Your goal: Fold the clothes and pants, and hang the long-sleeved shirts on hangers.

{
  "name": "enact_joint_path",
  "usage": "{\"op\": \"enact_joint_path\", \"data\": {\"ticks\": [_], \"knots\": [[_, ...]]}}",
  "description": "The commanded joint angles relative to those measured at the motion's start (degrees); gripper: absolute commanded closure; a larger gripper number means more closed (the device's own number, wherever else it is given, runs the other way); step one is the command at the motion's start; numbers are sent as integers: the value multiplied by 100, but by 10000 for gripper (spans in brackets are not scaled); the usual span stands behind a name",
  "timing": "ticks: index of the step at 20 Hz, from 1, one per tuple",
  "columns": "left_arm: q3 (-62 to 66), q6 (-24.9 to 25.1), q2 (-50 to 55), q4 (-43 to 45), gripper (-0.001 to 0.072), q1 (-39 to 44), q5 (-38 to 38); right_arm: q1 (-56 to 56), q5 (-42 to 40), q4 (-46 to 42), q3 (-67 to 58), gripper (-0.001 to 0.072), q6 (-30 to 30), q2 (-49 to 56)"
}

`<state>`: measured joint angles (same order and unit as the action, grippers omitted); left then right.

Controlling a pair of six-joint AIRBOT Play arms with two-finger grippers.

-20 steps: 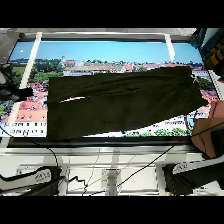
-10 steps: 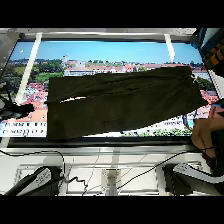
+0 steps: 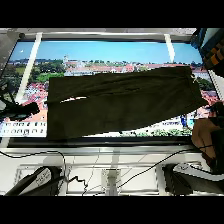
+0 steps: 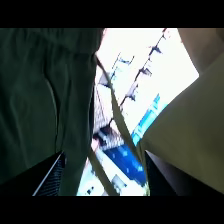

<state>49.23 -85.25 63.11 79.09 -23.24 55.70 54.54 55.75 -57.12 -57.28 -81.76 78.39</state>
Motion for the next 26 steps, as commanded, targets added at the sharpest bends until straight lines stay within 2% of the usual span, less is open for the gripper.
{"op": "enact_joint_path", "data": {"ticks": [1, 8, 13, 14, 15, 16, 17, 18, 19, 22, 23, 26], "knots": [[-7, 0, -4, -382, 206, -7, -2, 4, -802, 702, 74, 155, -50, 535], [-7, 0, 0, -420, 206, -7, -7, 4, -1373, 3073, 72, 161, 1598, 1390], [-11, -197, 2, -422, 206, -7, 129, -240, -1635, 3117, -286, 166, 2048, 1692], [-11, -197, 2, -420, 206, -7, 258, -369, -1685, 3003, -428, 211, 2059, 1738], [-11, -201, 2, -422, 205, -7, 452, -522, -1781, 2857, -551, 358, 2057, 1759], [-11, -278, 2, -417, 205, -7, 706, -660, -1932, 2726, -627, 470, 2055, 1759], [-11, -400, 2, -417, 205, -7, 1003, -761, -2026, 2662, -678, 536, 2052, 1759], [-20, -483, 0, -417, 205, -7, 1250, -839, -2142, 2667, -688, 652, 2052, 1755], [-44, -581, -7, -413, 206, -7, 1403, -896, -2227, 2664, -688, 678, 2009, 1755], [-378, -997, -334, -350, 216, -7, 1443, -949, -2234, 2658, -688, 678, 1974, 1755], [-603, -1220, -590, -186, 248, -4, 1449, -946, -2234, 2653, -688, 678, 1974, 1755], [-1493, -1840, -1676, -382, 245, 39, 1416, -949, -2234, 2658, -688, 678, 1974, 1755]]}}
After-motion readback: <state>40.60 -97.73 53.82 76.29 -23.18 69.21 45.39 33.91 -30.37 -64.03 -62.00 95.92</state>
